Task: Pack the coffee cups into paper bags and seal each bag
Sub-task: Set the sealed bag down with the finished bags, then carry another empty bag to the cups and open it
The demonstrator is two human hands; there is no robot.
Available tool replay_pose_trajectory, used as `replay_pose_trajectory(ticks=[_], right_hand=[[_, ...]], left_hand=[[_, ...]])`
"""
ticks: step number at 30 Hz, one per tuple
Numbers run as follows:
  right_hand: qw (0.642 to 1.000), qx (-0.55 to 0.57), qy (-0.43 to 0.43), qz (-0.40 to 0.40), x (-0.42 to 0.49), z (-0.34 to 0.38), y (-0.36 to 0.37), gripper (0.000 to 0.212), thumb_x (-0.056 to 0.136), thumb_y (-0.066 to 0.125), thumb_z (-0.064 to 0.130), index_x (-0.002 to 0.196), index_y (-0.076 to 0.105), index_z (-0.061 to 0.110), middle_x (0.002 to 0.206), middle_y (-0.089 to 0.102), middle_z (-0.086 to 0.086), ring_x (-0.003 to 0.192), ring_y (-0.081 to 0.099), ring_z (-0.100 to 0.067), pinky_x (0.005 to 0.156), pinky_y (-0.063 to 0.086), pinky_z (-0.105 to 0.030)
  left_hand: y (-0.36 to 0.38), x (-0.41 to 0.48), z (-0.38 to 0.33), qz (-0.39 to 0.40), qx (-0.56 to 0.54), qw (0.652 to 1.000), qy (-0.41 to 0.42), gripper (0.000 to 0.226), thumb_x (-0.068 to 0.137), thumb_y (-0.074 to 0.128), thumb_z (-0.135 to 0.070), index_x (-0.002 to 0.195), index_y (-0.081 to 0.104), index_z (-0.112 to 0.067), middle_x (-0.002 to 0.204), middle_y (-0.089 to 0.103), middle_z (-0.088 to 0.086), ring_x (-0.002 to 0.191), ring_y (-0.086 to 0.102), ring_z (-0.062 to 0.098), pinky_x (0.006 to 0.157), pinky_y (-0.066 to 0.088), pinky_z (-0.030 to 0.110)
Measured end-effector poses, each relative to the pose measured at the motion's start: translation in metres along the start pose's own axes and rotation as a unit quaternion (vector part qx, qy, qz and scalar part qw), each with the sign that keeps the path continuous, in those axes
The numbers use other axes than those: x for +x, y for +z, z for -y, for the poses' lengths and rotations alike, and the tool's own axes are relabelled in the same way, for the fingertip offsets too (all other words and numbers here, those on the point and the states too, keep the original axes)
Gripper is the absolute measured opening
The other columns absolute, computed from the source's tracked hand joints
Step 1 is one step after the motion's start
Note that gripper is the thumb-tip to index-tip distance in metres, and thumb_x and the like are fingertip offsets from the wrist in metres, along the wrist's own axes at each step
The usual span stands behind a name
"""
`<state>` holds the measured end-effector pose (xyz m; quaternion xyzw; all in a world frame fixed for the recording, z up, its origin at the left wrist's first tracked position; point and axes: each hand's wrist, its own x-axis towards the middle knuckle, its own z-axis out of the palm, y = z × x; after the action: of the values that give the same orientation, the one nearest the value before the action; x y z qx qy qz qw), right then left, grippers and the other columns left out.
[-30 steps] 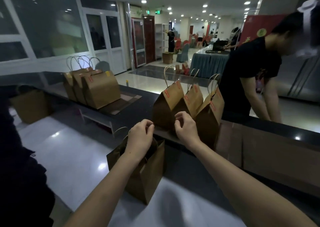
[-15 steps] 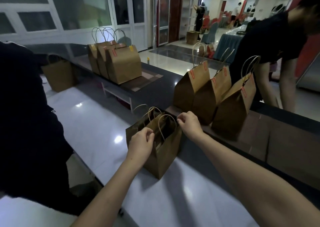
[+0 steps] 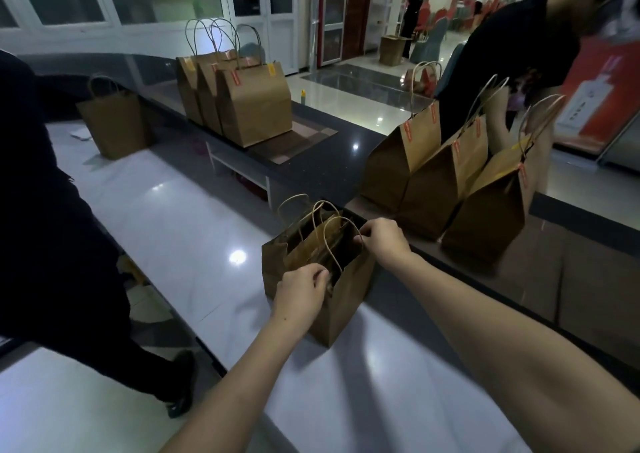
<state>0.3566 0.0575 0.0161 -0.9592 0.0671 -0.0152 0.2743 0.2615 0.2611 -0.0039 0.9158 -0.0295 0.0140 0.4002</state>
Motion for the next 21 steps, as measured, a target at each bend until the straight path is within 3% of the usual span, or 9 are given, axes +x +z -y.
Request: replay_pose_trajectory(ticks=[5, 11, 19, 21], right_hand=[[0.999, -0.007, 0.041, -0.002, 0.0, 0.005, 0.002, 0.012, 0.093, 0.079, 0.03, 0.094, 0.078, 0.019, 0.086, 0.071, 0.002, 0.08, 0.066, -0.012, 0.064, 0.052, -0.031], [0.995, -0.084, 0.058, -0.023, -0.015, 0.008, -0.001, 0.012, 0.096, 0.073, 0.033, 0.097, 0.077, 0.021, 0.084, 0.069, 0.003, 0.075, 0.062, -0.013, 0.062, 0.047, -0.029], [0.988, -0.114, 0.083, -0.061, -0.052, 0.003, -0.024, 0.013, 0.097, 0.071, 0.04, 0.095, 0.072, 0.027, 0.085, 0.068, 0.007, 0.076, 0.061, -0.009, 0.061, 0.046, -0.03], [0.986, -0.113, 0.091, -0.082, -0.063, 0.0, -0.03, 0.014, 0.095, 0.072, 0.04, 0.09, 0.072, 0.028, 0.084, 0.067, 0.009, 0.076, 0.061, -0.008, 0.064, 0.052, -0.032]], left_hand=[[-0.001, 0.003, 0.004, 0.014, 0.004, 1.0, -0.012, 0.015, 0.105, 0.059, -0.036, 0.108, 0.071, -0.029, 0.082, 0.065, -0.016, 0.073, 0.063, 0.002, 0.069, 0.056, 0.019], [-0.008, 0.002, 0.006, 0.008, 0.029, 0.999, -0.011, 0.018, 0.099, 0.067, -0.04, 0.086, 0.061, -0.03, 0.073, 0.063, -0.012, 0.067, 0.063, 0.004, 0.065, 0.057, 0.022], [-0.023, 0.002, 0.009, 0.034, 0.021, 0.999, 0.009, 0.018, 0.099, 0.069, -0.035, 0.082, 0.064, -0.029, 0.075, 0.065, -0.01, 0.069, 0.065, 0.007, 0.069, 0.061, 0.024], [-0.026, 0.001, 0.007, 0.036, 0.014, 0.999, 0.009, 0.02, 0.098, 0.07, -0.036, 0.081, 0.064, -0.029, 0.075, 0.066, -0.008, 0.068, 0.066, 0.008, 0.069, 0.062, 0.027]])
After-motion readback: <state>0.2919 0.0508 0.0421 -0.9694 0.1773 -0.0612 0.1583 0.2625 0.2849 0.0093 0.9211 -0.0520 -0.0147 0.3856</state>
